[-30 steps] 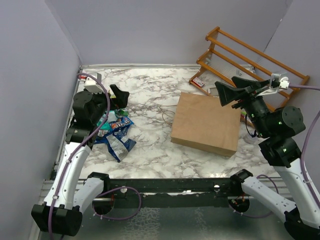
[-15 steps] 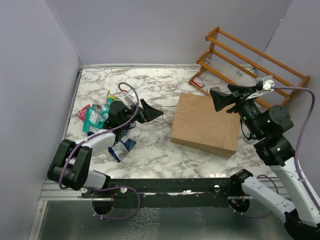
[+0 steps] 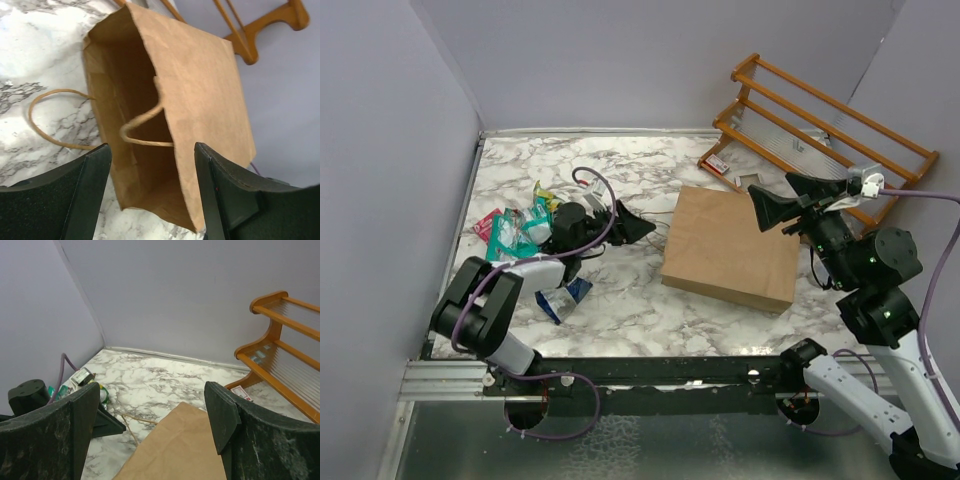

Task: Take the snacks out of the paper bag
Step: Adjust the paper bag at the center of the board.

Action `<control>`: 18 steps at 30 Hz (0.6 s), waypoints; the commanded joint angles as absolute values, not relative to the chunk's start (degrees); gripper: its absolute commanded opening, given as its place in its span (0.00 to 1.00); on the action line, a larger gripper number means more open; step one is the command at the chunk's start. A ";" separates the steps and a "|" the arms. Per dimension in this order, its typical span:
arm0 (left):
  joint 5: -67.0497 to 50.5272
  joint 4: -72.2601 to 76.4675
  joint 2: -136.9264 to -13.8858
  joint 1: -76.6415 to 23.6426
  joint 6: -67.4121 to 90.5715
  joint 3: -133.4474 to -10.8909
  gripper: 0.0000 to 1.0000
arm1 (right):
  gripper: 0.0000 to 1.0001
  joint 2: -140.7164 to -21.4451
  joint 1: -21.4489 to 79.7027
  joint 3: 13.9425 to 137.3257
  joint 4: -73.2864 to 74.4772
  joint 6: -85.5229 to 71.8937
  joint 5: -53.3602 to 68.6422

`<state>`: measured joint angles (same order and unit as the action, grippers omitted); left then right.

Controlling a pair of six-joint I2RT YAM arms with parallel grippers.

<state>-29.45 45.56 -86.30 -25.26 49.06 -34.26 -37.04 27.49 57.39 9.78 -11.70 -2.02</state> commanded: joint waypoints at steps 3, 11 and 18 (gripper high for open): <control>-27.31 53.17 -94.82 -25.64 47.89 -37.02 0.68 | 0.86 -37.44 27.69 56.19 9.51 -11.01 -1.85; -30.60 72.55 -103.92 -25.59 56.13 -38.58 0.45 | 0.86 -36.39 27.69 55.82 10.27 -10.28 -3.16; -31.82 68.97 -102.81 -25.51 55.89 -41.00 0.06 | 0.86 -36.45 27.73 55.70 10.26 -10.24 -2.91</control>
<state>-29.56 66.28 -104.51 -25.26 55.55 -39.07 -36.69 27.49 56.18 9.89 -11.05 -2.09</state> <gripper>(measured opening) 0.231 0.863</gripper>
